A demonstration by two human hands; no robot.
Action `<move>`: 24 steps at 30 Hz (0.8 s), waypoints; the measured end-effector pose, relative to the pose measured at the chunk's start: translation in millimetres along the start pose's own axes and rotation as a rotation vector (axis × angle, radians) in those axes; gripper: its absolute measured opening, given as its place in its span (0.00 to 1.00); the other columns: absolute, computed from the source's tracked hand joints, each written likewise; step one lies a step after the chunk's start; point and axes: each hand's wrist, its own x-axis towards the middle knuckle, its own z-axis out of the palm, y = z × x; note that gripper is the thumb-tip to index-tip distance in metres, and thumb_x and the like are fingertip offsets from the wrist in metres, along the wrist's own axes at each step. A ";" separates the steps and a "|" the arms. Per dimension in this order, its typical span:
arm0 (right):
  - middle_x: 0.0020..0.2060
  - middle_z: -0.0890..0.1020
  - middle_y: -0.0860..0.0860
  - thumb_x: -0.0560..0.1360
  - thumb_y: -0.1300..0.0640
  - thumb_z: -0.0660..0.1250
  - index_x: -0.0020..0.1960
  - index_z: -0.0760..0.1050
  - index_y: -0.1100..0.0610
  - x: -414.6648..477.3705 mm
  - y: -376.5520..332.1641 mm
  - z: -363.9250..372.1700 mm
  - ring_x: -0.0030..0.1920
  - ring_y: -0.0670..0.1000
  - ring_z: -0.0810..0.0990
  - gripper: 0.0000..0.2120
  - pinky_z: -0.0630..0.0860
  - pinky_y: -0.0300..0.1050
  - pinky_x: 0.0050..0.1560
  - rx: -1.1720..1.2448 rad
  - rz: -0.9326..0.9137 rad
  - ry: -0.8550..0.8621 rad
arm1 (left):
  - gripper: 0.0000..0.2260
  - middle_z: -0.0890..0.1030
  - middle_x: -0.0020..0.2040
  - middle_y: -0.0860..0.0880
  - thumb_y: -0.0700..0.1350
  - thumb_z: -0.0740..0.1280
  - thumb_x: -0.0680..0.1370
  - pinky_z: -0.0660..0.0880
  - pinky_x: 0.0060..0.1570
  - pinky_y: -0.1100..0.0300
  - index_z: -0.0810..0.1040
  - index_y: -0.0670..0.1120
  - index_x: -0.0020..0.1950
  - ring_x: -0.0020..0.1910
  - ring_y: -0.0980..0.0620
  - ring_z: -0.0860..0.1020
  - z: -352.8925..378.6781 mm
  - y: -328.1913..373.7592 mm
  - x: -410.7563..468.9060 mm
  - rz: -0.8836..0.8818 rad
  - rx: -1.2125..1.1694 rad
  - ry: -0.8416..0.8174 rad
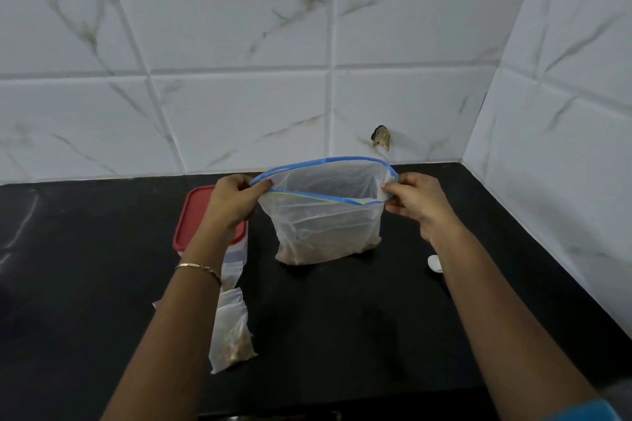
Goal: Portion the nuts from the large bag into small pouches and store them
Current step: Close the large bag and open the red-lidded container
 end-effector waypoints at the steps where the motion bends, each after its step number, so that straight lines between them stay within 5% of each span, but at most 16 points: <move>1: 0.41 0.83 0.56 0.75 0.62 0.69 0.43 0.79 0.59 -0.2 0.1 0.4 0.37 0.49 0.81 0.02 0.81 0.43 0.39 -0.091 -0.051 0.036 | 0.08 0.73 0.32 0.44 0.43 0.72 0.76 0.71 0.34 0.58 0.77 0.41 0.40 0.27 0.52 0.70 0.2 2.8 0.1 -0.004 -0.032 0.001; 7: 0.34 0.82 0.61 0.74 0.56 0.62 0.41 0.78 0.65 -0.5 -16.2 -1.7 0.38 0.62 0.82 0.13 0.80 0.57 0.43 -0.547 -0.267 0.138 | 0.05 0.77 0.36 0.43 0.42 0.71 0.75 0.78 0.37 0.56 0.78 0.41 0.42 0.31 0.50 0.76 -6.9 22.2 5.7 0.012 -0.060 -0.012; 10: 0.37 0.83 0.55 0.74 0.57 0.64 0.47 0.78 0.60 3.0 -24.2 -2.8 0.38 0.57 0.82 0.08 0.79 0.49 0.40 -0.698 -0.319 0.169 | 0.07 0.79 0.39 0.41 0.36 0.72 0.73 0.79 0.33 0.59 0.75 0.42 0.44 0.32 0.49 0.77 -10.2 27.8 9.5 0.079 -0.014 0.022; 13: 0.43 0.78 0.51 0.73 0.58 0.70 0.54 0.74 0.56 5.1 -32.2 -7.9 0.43 0.54 0.78 0.11 0.71 0.43 0.41 -0.774 -0.343 0.258 | 0.11 0.81 0.38 0.44 0.34 0.72 0.71 0.82 0.42 0.50 0.71 0.45 0.43 0.34 0.46 0.80 -15.9 32.1 13.9 0.119 0.090 0.109; 19: 0.39 0.79 0.52 0.70 0.66 0.67 0.40 0.75 0.56 3.1 -42.6 -8.5 0.41 0.54 0.77 0.06 0.71 0.44 0.39 -0.871 -0.486 0.288 | 0.06 0.82 0.43 0.52 0.35 0.69 0.71 0.71 0.33 0.64 0.80 0.46 0.43 0.35 0.55 0.77 -13.4 46.0 8.9 0.298 0.443 0.068; 24: 0.40 0.79 0.51 0.73 0.65 0.66 0.43 0.74 0.57 0.7 -40.0 -7.4 0.41 0.54 0.76 0.04 0.68 0.42 0.39 -0.845 -0.555 0.276 | 0.05 0.82 0.41 0.51 0.42 0.73 0.72 0.71 0.36 0.64 0.78 0.47 0.42 0.37 0.55 0.78 -18.0 51.2 9.0 0.320 0.507 0.017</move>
